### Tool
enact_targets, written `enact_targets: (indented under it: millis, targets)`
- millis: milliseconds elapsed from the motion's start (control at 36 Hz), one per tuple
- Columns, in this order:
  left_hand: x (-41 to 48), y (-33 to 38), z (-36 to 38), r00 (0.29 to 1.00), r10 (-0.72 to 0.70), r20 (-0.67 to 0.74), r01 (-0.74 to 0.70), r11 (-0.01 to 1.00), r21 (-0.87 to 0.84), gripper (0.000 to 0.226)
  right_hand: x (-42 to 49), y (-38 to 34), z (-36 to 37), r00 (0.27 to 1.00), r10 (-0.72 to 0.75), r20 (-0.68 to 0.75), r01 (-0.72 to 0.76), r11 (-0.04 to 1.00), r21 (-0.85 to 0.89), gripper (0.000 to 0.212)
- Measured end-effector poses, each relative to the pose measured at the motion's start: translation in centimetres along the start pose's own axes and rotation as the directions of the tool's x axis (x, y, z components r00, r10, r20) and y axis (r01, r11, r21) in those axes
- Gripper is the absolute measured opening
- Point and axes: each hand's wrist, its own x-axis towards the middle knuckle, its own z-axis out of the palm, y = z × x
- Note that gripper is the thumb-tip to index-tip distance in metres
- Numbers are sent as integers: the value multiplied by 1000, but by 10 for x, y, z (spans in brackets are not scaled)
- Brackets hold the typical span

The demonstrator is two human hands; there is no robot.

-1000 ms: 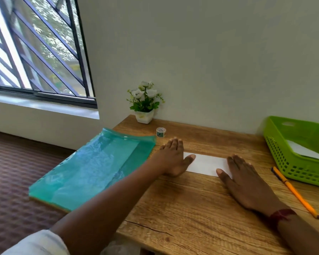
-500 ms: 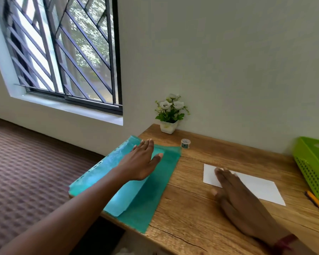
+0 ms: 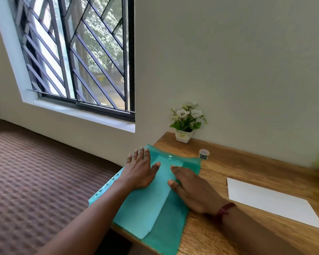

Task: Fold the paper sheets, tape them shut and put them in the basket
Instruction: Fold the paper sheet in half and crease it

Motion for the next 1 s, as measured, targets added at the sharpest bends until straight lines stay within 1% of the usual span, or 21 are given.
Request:
enact_targets:
  millis: [167,250,361,417,472,500,528,583,694,806,1000]
  targets:
    - [4,-11,9,991,-136,-21,135,990,-29,82,28,-2,5,999,-24,43,25,999,-32,63]
    - [4,-17,17,986,-155,-59,154,988,-32,80,42,2,4,999,-7,45,9,999,-43,63]
    - [4,-16,19,975,-161,-154,151,986,-70,74,62,12,-3,998,25,49,-23,999,-45,61]
    - [1,-12,17,968,-160,-195,136,982,-133,66,71,19,-7,999,34,28,-32,998,-54,56]
    - [-2,-11,14,959,-166,-229,124,974,-187,57,82,26,-13,998,55,-29,-56,997,-49,43]
    - [-3,-11,14,956,-171,-240,122,971,-206,54,88,30,-15,995,71,-64,-74,996,-43,35]
    - [-3,-12,13,952,-177,-249,121,967,-224,53,95,34,-18,992,83,-92,-87,995,-39,31]
    - [-4,-14,13,944,-193,-266,120,956,-269,52,108,44,-22,988,117,-101,-123,991,-50,31]
    - [-5,-13,10,928,-217,-302,108,935,-339,52,126,58,-29,984,175,-30,-176,982,-63,20]
    - [-5,-13,8,906,-235,-351,84,915,-395,43,138,60,-37,970,233,67,-234,972,11,7]
    - [-6,-12,8,880,-232,-415,45,910,-412,30,148,62,-42,936,277,218,-313,937,154,18]
